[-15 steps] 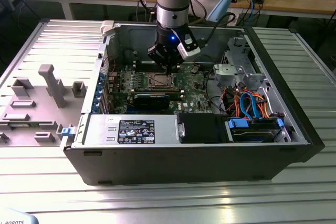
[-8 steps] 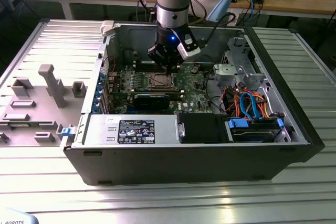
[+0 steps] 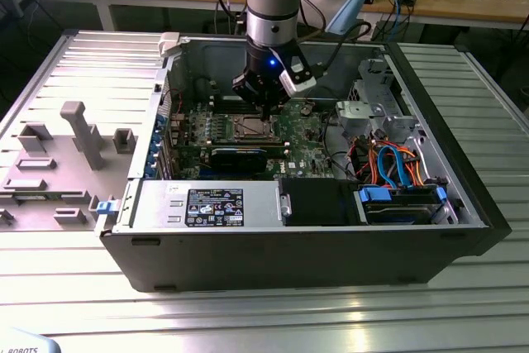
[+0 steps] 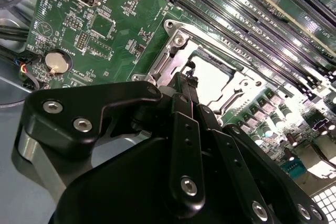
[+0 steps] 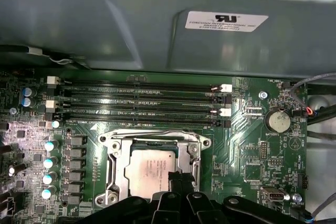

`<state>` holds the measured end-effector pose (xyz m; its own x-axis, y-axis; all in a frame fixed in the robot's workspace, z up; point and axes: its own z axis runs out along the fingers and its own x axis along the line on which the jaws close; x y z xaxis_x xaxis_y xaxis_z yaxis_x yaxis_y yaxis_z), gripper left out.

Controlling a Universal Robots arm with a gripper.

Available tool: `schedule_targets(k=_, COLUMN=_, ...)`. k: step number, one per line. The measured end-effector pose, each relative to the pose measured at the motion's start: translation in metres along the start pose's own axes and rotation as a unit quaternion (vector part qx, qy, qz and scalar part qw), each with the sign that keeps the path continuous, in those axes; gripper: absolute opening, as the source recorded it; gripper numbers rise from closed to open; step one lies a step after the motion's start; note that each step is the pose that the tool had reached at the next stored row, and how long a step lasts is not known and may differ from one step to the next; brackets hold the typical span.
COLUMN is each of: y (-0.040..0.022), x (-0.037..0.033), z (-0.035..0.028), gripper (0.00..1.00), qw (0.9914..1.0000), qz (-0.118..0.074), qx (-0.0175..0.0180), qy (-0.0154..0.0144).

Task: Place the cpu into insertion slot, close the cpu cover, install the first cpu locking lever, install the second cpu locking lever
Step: 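Install the second cpu locking lever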

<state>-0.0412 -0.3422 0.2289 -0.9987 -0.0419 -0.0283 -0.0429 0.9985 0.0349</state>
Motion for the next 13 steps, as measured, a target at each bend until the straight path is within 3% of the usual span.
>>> schedule_targets(k=13, y=-0.0007, x=0.0, z=-0.0001, gripper=0.11, qw=1.0, qz=0.0, qx=0.0001, qy=0.0001)
